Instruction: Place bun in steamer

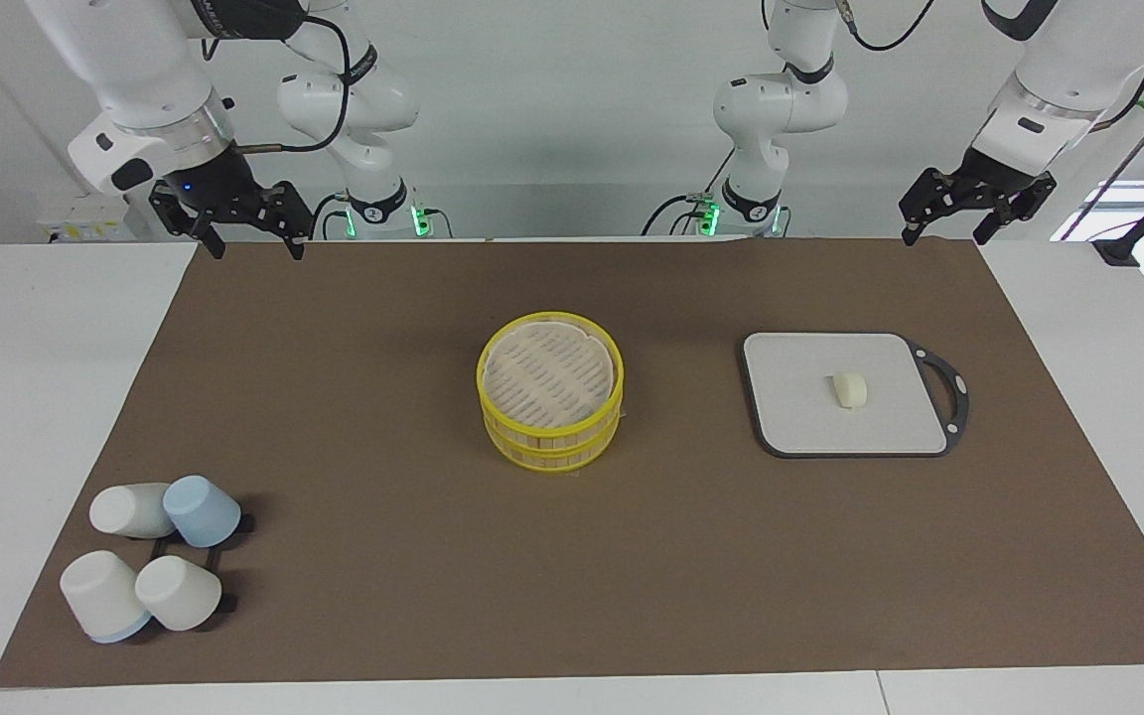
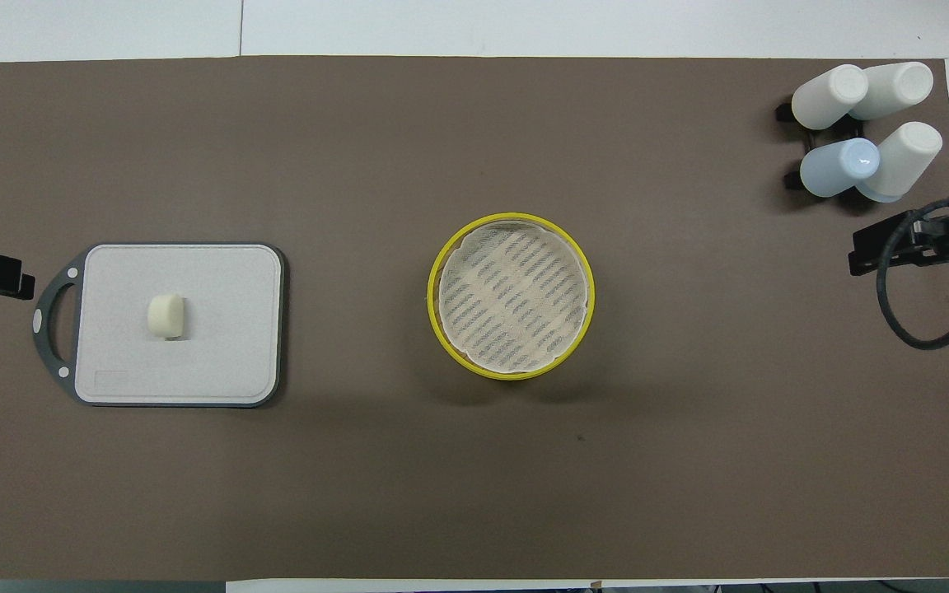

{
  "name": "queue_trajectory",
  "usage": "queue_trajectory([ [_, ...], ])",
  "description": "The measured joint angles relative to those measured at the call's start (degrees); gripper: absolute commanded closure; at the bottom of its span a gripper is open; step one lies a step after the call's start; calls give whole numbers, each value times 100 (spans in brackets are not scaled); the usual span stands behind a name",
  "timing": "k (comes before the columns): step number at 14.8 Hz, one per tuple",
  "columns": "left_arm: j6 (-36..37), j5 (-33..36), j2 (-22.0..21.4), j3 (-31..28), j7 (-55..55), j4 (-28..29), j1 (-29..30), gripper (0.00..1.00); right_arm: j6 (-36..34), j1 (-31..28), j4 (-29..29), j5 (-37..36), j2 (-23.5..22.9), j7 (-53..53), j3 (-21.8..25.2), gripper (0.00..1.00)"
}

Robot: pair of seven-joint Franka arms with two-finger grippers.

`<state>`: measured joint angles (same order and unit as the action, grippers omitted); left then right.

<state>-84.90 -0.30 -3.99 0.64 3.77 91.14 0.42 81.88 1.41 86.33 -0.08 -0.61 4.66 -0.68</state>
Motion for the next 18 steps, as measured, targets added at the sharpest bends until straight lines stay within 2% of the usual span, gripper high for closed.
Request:
queue_trajectory([
  [10, -40, 0, -108, -9, 0, 225, 2, 0, -199, 73, 6, 11, 10, -13, -17, 0],
  [14, -429, 0, -369, -11, 0, 855, 2, 0, 313, 902, 115, 16, -44, 319, -55, 0],
  [16, -617, 0, -542, -17, 11, 1226, 5, 0, 682, 1564, 158, 19, -268, 1270, -83, 0],
  [18, -899, 0, -729, -18, 88, 1700, 6, 0, 1188, 2292, 119, 15, -735, 2222, -105, 0],
])
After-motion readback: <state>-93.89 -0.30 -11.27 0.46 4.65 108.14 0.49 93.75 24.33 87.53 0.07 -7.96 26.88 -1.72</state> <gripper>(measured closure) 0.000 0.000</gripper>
